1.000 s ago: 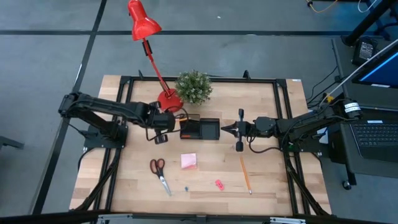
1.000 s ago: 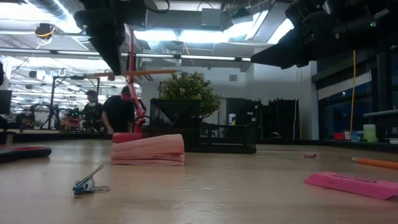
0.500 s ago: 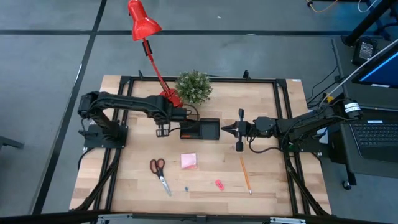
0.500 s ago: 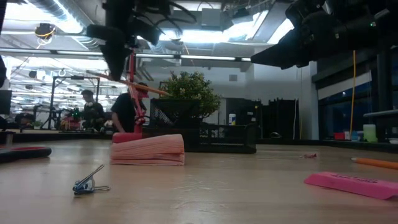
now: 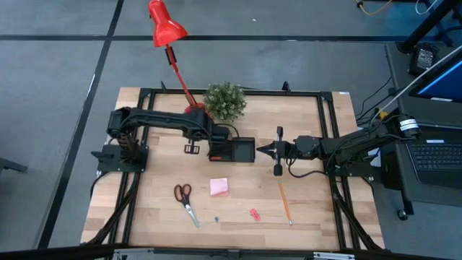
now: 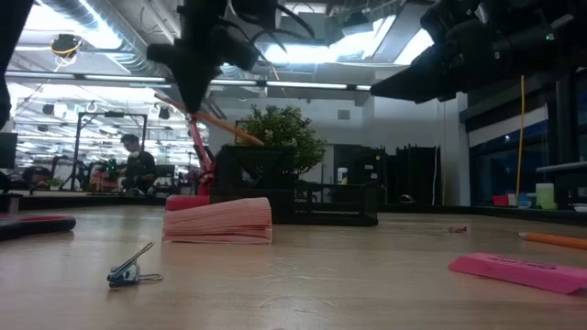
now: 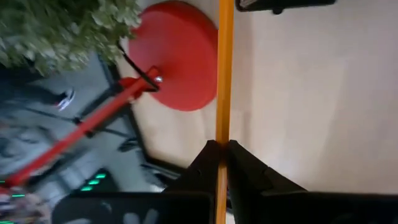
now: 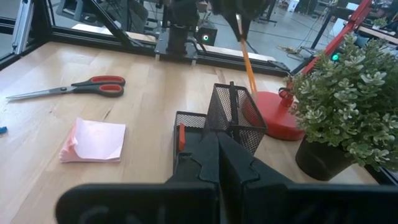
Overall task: Pick and place office supplies into organizer
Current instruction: Put the orange pencil into the black desk organizer
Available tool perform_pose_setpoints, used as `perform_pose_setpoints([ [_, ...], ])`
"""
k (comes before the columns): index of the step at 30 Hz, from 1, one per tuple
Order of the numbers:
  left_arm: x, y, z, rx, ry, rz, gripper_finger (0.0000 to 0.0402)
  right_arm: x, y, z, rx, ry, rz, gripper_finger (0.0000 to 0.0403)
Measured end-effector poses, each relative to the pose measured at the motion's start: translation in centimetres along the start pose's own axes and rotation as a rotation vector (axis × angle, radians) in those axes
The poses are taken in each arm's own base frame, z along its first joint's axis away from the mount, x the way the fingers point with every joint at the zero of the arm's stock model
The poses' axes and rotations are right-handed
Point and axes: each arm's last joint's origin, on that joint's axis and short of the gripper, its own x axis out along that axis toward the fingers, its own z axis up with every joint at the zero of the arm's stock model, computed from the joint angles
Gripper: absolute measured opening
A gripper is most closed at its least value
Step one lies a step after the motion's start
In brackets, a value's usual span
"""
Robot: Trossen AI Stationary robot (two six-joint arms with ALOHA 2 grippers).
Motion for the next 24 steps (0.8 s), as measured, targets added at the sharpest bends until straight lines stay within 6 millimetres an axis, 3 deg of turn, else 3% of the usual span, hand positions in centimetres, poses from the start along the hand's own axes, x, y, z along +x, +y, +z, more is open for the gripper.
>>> perform_pose_setpoints([
  [11, -0.6, -2.1, 1.1, 0.255, 0.014, 0.279, 0.0011, 0.0, 0.0, -0.1, -0.005, 0.014, -0.010, 0.0001],
  [24, -1.0, -3.3, 1.3, 0.315, 0.005, 0.317, 0.0012, 0.0, 0.0, -0.3, -0.004, 0.037, -0.015, 0.0000],
])
